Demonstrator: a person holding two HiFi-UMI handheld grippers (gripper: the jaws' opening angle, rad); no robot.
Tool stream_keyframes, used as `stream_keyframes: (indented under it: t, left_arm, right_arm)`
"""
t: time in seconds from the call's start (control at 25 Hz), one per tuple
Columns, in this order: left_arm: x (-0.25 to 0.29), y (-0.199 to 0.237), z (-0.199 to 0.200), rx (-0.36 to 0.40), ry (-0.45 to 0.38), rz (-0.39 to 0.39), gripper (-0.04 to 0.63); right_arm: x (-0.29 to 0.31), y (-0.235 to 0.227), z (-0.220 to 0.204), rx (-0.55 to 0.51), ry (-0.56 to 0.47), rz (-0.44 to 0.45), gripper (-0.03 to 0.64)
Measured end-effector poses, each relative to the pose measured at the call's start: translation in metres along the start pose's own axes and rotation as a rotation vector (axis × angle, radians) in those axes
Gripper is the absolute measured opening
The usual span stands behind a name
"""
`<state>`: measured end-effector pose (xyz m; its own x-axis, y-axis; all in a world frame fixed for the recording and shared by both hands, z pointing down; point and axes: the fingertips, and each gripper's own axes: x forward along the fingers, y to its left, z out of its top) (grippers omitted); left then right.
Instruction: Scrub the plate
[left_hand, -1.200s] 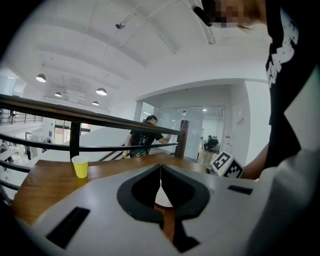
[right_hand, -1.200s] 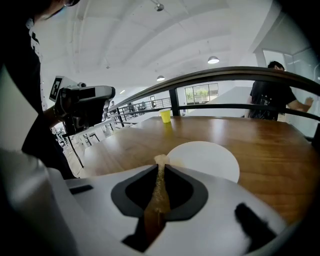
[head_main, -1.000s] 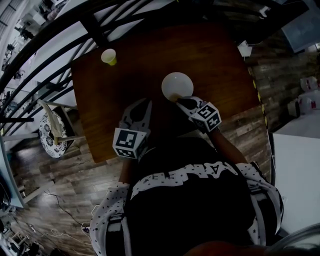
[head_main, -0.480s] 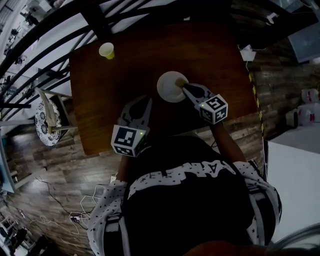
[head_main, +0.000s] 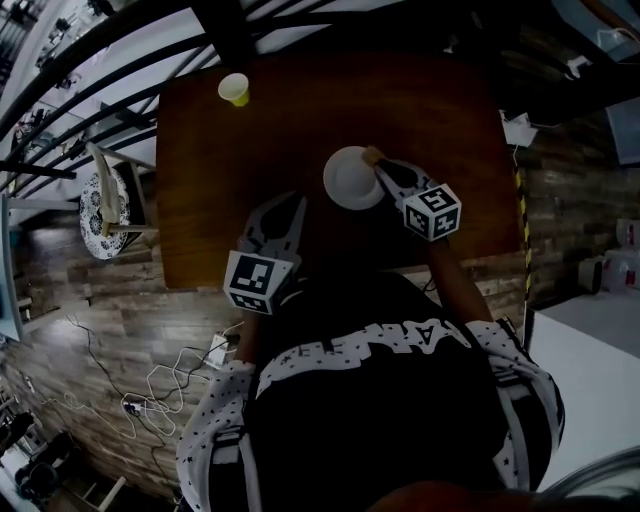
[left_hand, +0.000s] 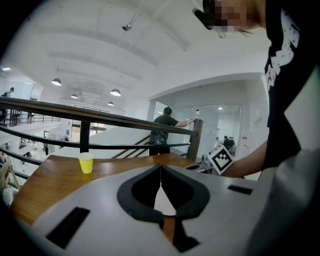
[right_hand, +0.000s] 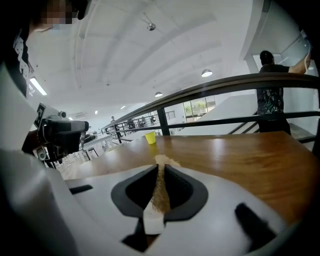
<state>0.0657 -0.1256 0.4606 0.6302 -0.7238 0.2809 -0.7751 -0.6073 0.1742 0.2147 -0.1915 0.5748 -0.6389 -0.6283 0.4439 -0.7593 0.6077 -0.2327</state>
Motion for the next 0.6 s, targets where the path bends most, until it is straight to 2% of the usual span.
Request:
stream_keyframes:
  t: [0.6]
  left_arm:
    - [-0.012,0.010,0.005,-0.007,-0.004,0.161,0.014]
  right_arm:
    - [0.036,-0.022,-0.007,-0.047,0.077,0.054,0.049]
